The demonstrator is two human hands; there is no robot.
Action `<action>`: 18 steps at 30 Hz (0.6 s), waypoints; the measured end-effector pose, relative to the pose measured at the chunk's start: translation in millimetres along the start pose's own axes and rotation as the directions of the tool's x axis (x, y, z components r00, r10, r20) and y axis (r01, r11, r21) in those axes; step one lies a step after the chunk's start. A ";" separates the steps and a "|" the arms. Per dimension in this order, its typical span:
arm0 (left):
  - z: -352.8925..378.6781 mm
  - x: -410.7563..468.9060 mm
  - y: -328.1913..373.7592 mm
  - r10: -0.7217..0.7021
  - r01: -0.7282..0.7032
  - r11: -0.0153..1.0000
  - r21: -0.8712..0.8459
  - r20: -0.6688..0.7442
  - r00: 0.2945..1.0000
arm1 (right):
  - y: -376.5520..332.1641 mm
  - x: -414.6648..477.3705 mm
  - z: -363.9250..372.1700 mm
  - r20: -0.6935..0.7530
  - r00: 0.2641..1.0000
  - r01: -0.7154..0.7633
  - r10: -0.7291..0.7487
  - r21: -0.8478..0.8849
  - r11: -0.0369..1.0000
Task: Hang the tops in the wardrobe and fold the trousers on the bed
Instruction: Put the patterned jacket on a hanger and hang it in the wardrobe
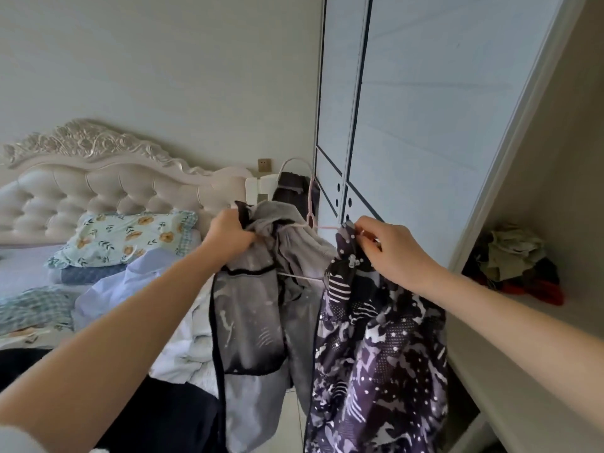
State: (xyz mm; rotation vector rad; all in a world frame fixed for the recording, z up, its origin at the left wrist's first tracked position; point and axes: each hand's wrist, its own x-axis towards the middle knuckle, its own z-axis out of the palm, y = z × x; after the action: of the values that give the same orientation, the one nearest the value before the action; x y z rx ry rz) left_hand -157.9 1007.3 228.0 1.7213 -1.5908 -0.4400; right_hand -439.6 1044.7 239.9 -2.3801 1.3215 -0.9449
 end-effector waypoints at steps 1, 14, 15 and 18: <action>-4.3 4.8 -3.7 0.011 -0.011 0.997 0.077 0.005 1.000 | 2.3 -2.3 -4.2 0.040 0.999 0.019 -0.018 -0.036 0.999; 0.2 14.3 -11.5 0.314 -0.294 0.840 0.455 0.033 0.949 | -10.2 -2.0 -41.6 0.042 0.979 0.201 -0.200 -0.379 0.903; 0.3 16.9 -12.8 0.303 -0.293 0.857 0.425 0.046 0.952 | -12.8 -3.5 -39.3 0.093 0.977 0.212 -0.190 -0.476 0.853; 2.3 20.3 -17.0 0.296 -0.307 0.855 0.418 0.094 0.951 | -19.9 -4.9 -34.9 0.153 0.985 0.166 -0.082 -0.679 0.716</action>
State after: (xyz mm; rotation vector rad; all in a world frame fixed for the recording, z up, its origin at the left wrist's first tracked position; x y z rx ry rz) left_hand -144.0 986.5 219.1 1.7283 -2.0503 0.0547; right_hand -451.0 1062.7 274.3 -3.0424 1.7061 -0.3373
